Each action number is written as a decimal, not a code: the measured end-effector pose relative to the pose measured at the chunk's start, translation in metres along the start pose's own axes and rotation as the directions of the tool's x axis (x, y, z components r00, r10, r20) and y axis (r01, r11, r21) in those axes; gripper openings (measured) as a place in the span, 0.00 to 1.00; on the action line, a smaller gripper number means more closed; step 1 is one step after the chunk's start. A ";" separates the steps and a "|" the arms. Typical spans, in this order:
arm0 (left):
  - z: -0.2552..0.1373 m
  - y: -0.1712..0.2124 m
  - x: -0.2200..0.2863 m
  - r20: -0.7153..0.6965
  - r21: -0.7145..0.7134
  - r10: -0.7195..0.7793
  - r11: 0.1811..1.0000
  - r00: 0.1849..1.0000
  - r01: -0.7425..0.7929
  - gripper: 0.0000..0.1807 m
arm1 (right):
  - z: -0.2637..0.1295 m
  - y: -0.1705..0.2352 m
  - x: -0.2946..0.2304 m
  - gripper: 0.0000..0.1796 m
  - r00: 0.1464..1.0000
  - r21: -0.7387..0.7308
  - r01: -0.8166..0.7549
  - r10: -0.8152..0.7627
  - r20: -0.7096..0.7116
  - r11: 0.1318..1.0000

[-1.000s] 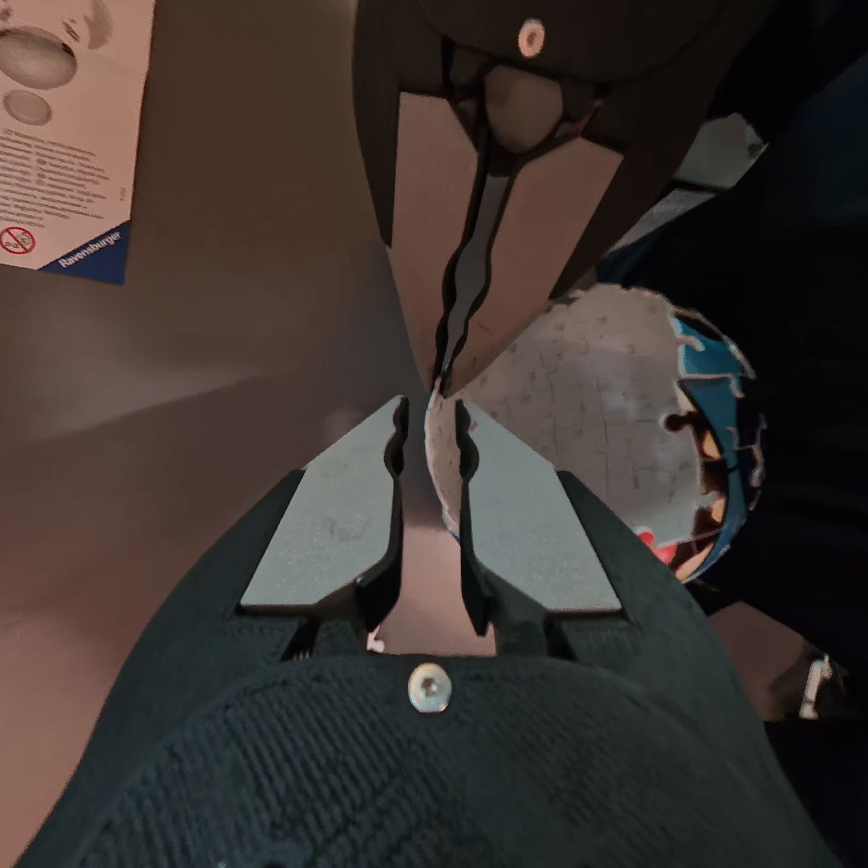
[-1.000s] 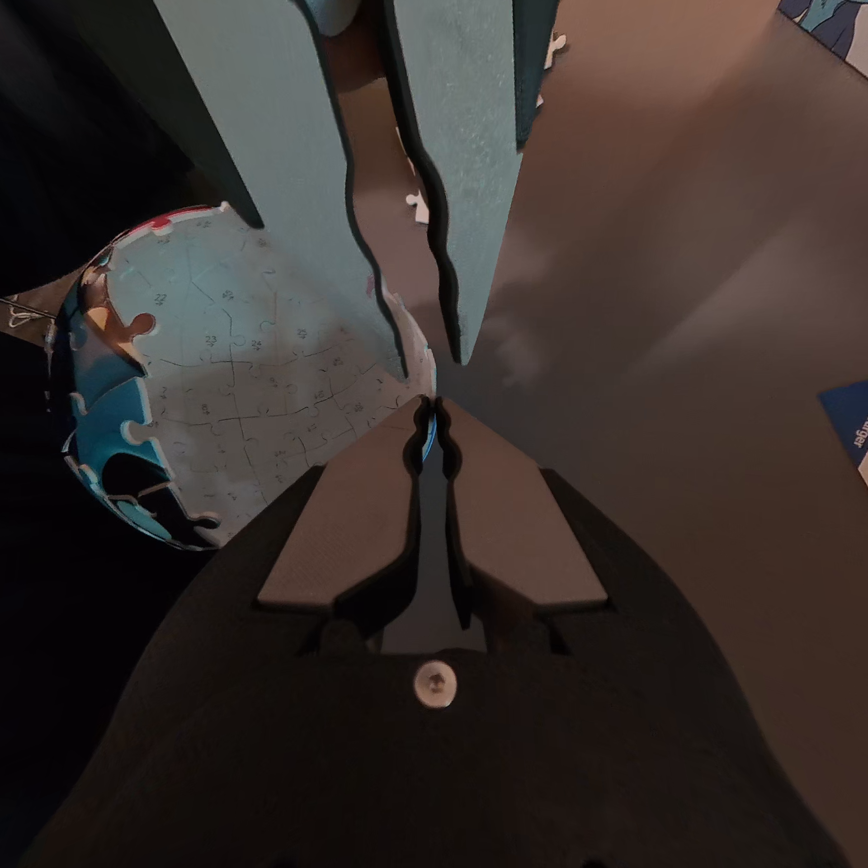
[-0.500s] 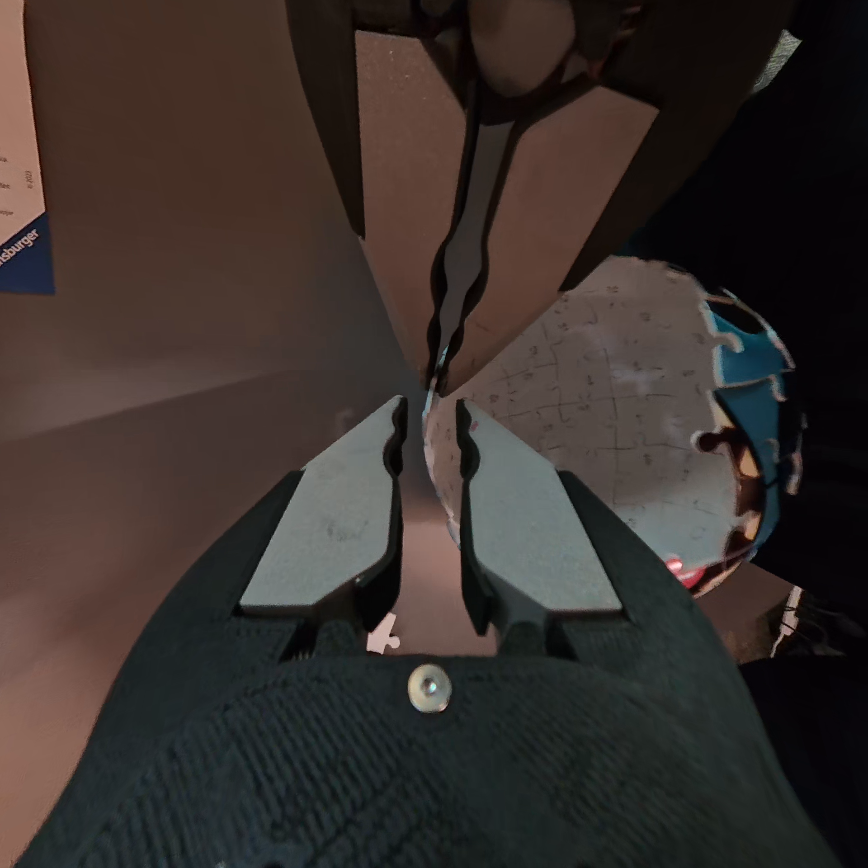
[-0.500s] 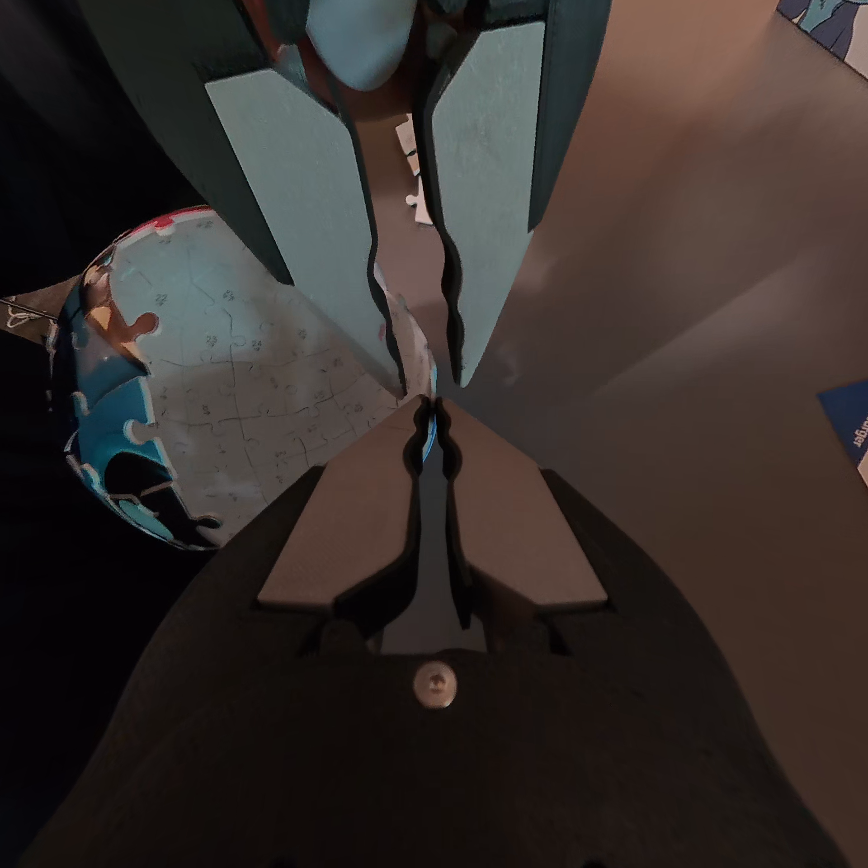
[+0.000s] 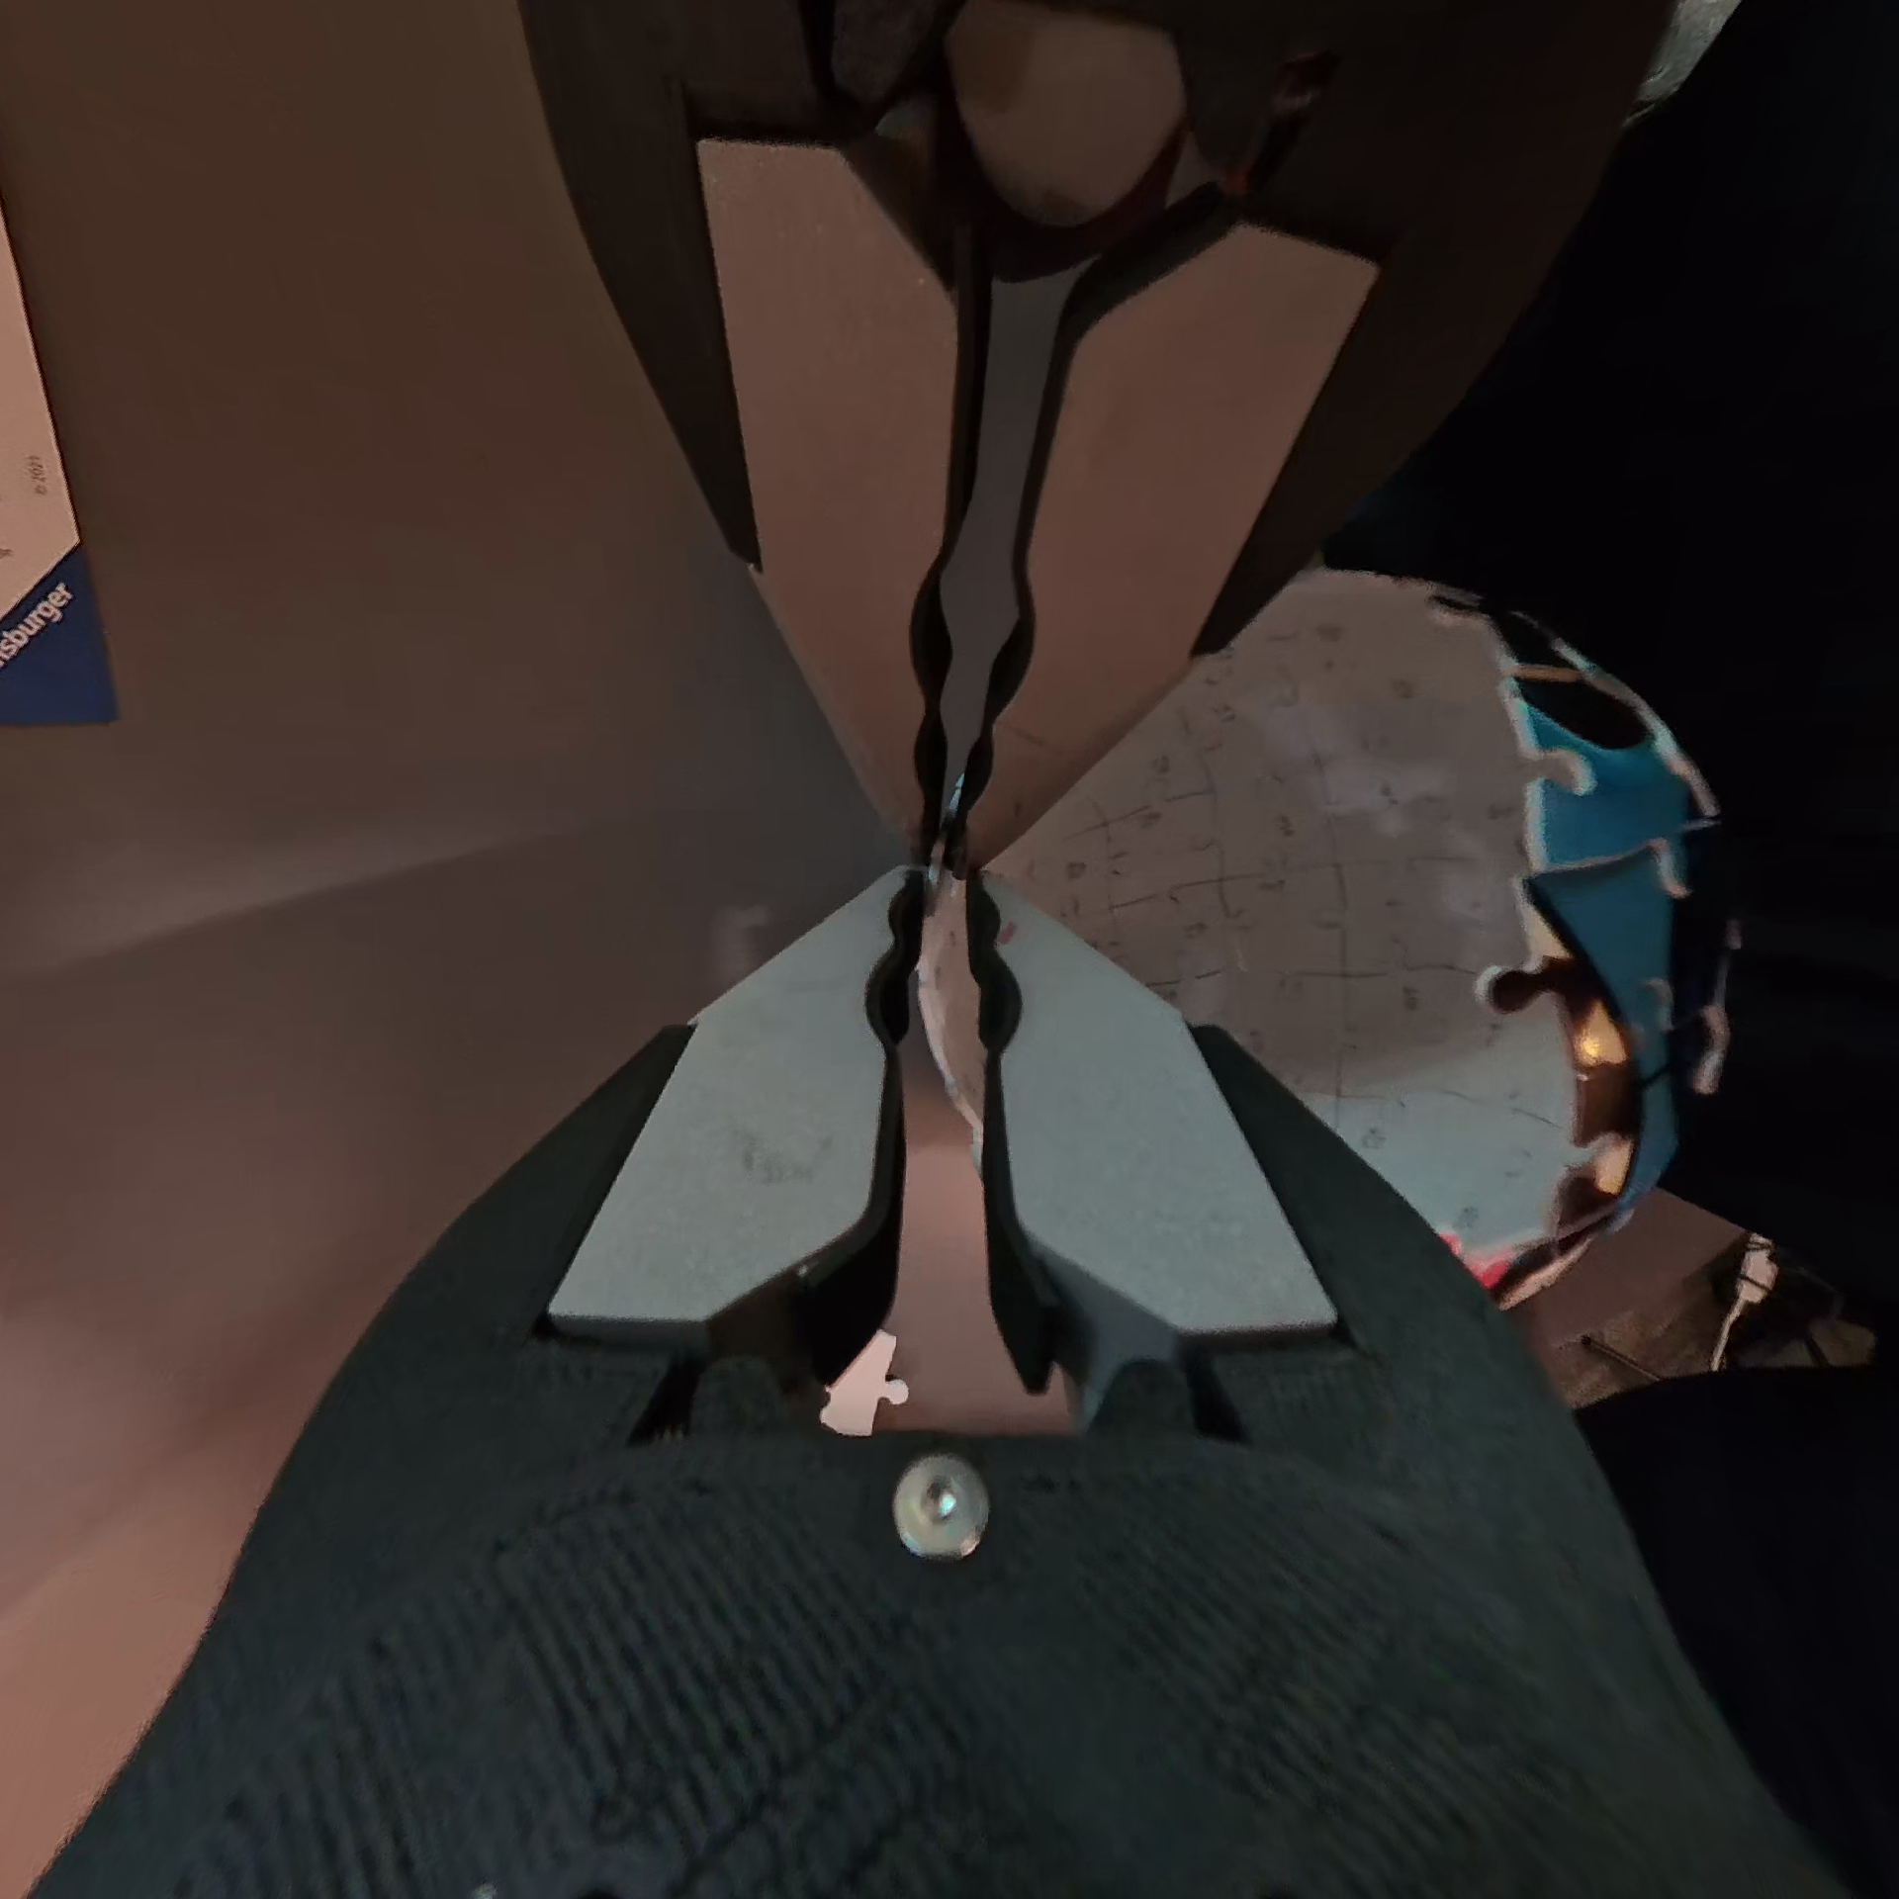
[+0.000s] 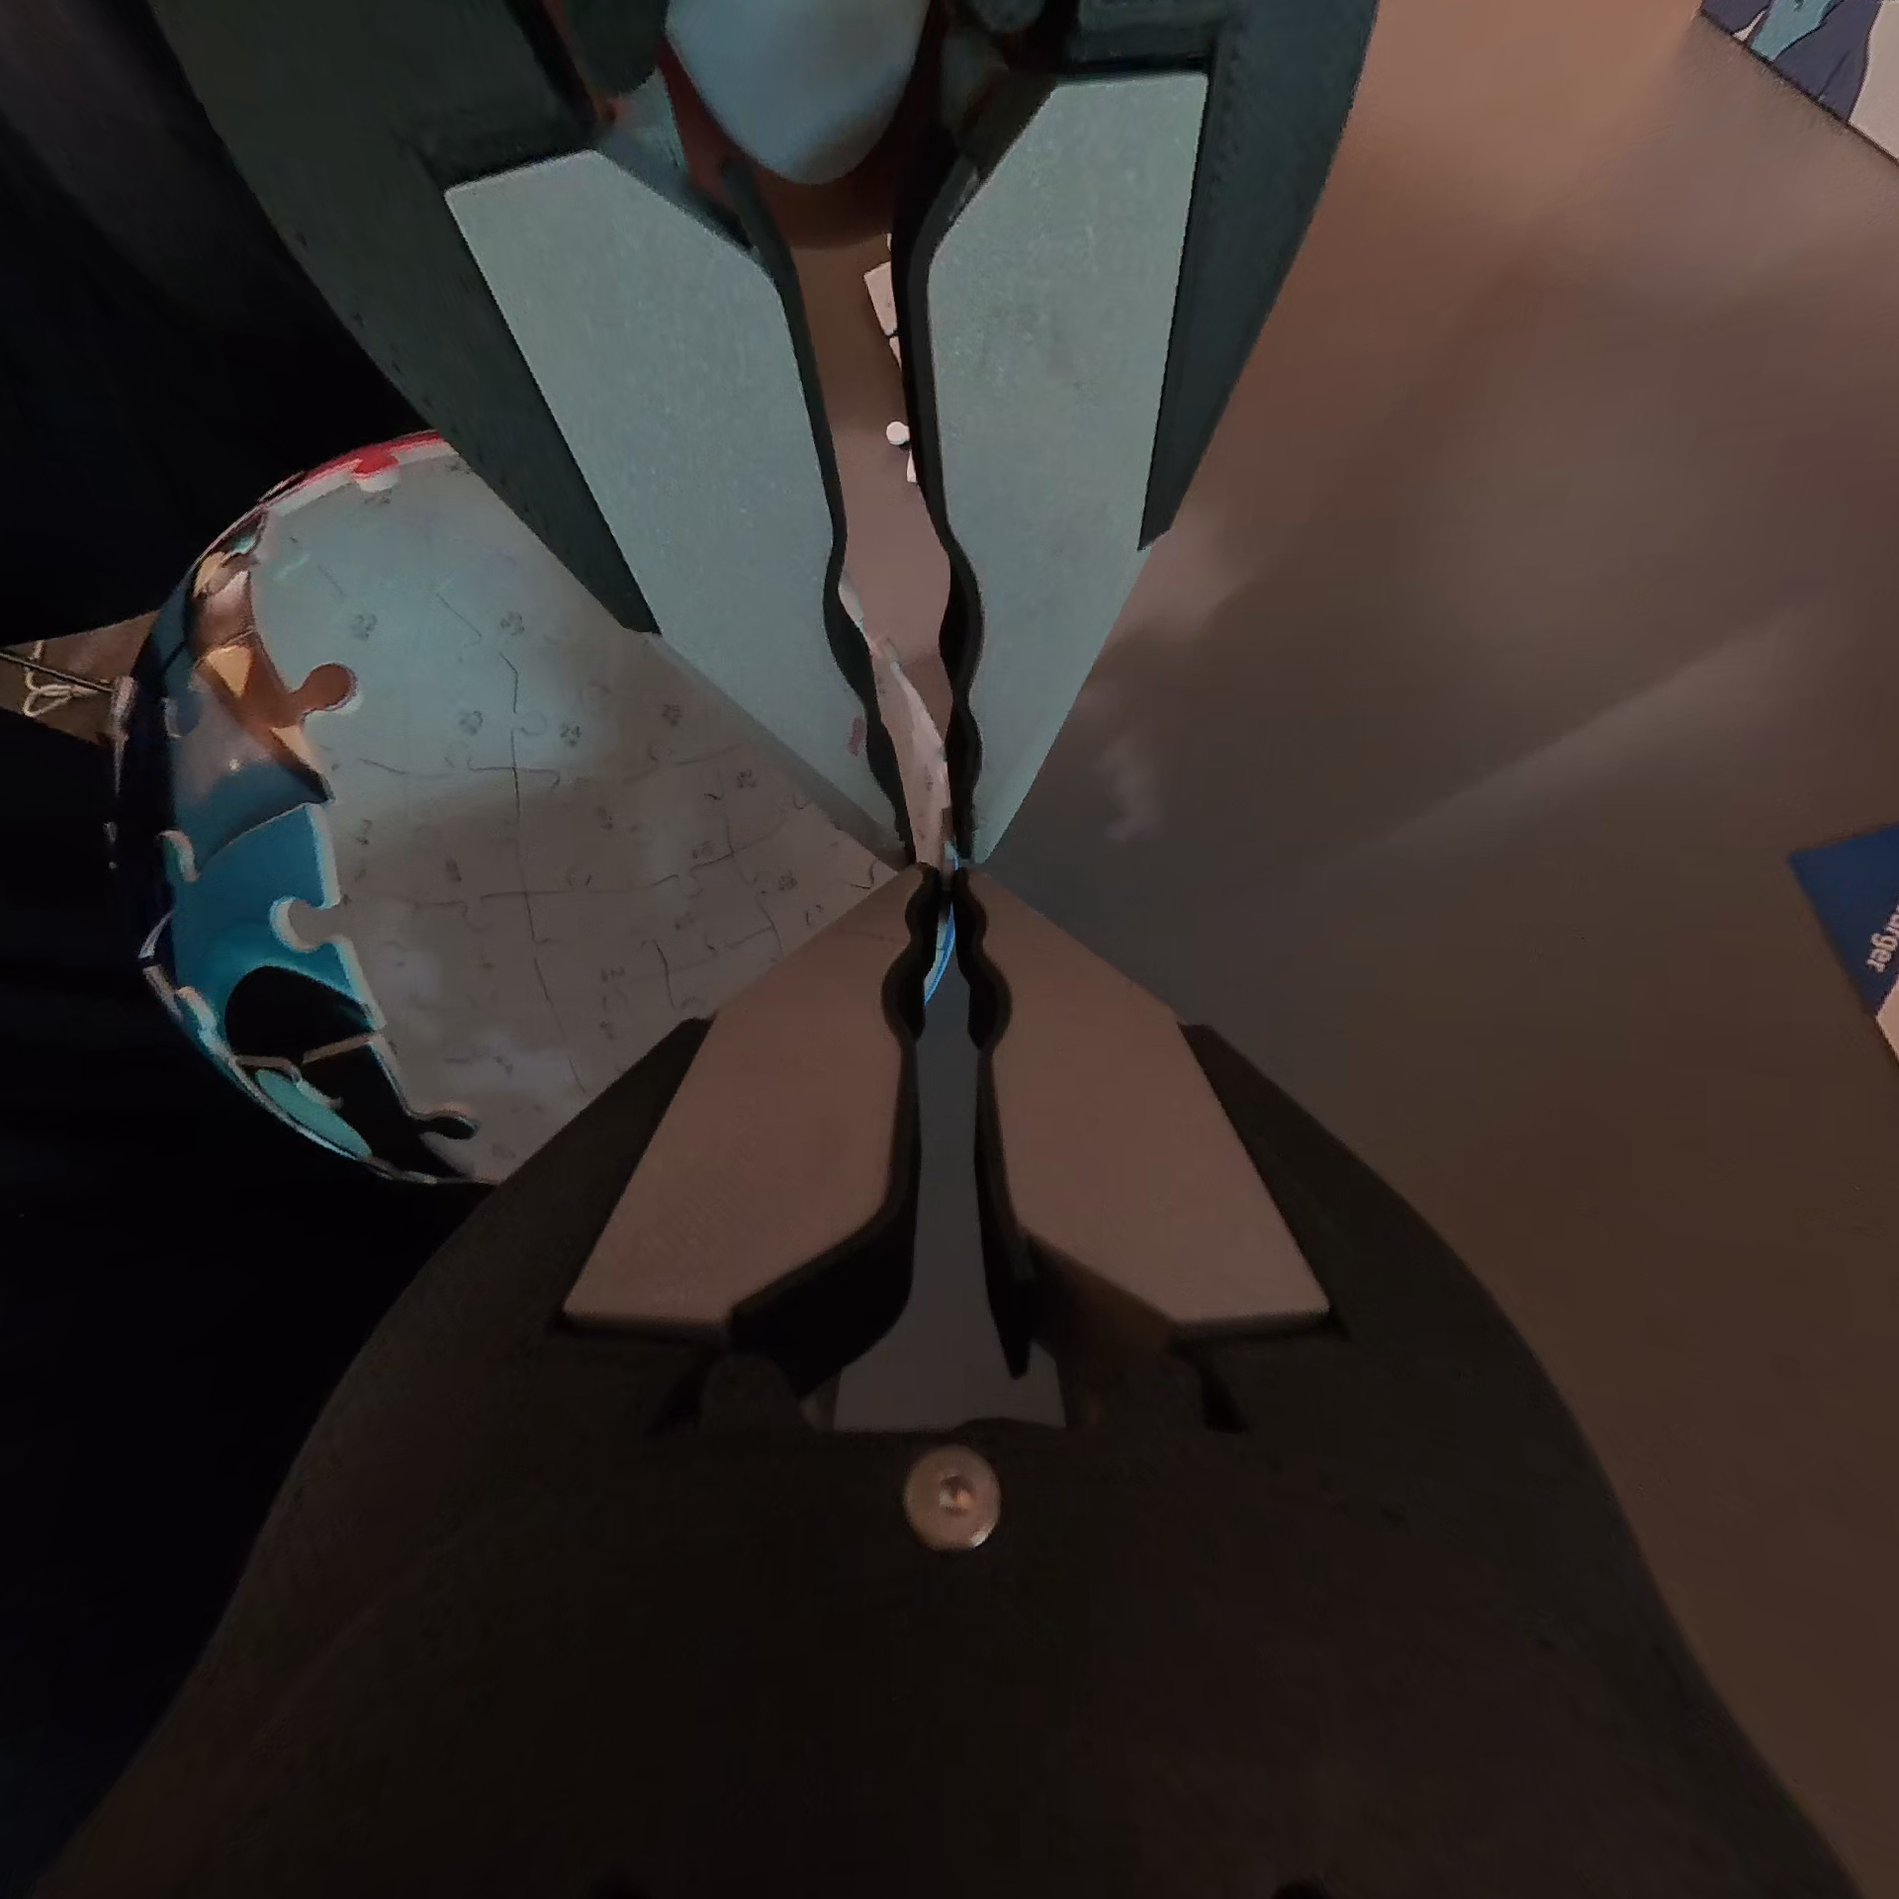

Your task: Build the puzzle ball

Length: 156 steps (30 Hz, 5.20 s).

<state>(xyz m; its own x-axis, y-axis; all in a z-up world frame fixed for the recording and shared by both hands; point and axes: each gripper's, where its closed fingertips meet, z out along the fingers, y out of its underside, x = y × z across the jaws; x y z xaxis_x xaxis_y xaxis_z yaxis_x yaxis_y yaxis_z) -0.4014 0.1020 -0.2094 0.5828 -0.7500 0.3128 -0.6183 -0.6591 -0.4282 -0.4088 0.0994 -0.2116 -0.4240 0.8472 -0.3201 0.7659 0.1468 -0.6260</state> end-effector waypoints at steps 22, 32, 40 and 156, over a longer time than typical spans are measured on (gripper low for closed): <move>0.004 0.001 -0.001 0.034 -0.017 0.004 1.000 0.999 -0.004 0.00 | -0.002 0.003 -0.001 0.00 1.000 0.013 -0.009 0.009 0.022 1.000; 0.001 0.001 -0.002 0.053 -0.019 0.008 1.000 0.999 -0.007 0.00 | -0.002 0.003 -0.003 0.09 0.990 -0.002 -0.060 0.060 0.124 0.998; -0.002 0.003 -0.001 0.056 -0.016 0.007 1.000 0.998 -0.006 0.00 | 0.014 0.007 -0.003 0.04 0.985 -0.091 -0.042 0.056 0.161 0.995; -0.008 0.009 -0.007 0.072 0.004 -0.026 1.000 0.997 0.026 0.00 | 0.014 0.000 -0.001 0.00 0.986 -0.063 -0.082 0.090 0.139 0.995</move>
<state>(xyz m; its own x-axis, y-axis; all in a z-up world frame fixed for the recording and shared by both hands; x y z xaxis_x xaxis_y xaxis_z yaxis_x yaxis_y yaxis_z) -0.4149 0.1004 -0.2089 0.6352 -0.7267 0.2616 -0.6010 -0.6778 -0.4236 -0.4150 0.0911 -0.2206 -0.4160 0.7779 -0.4710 0.8270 0.1082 -0.5517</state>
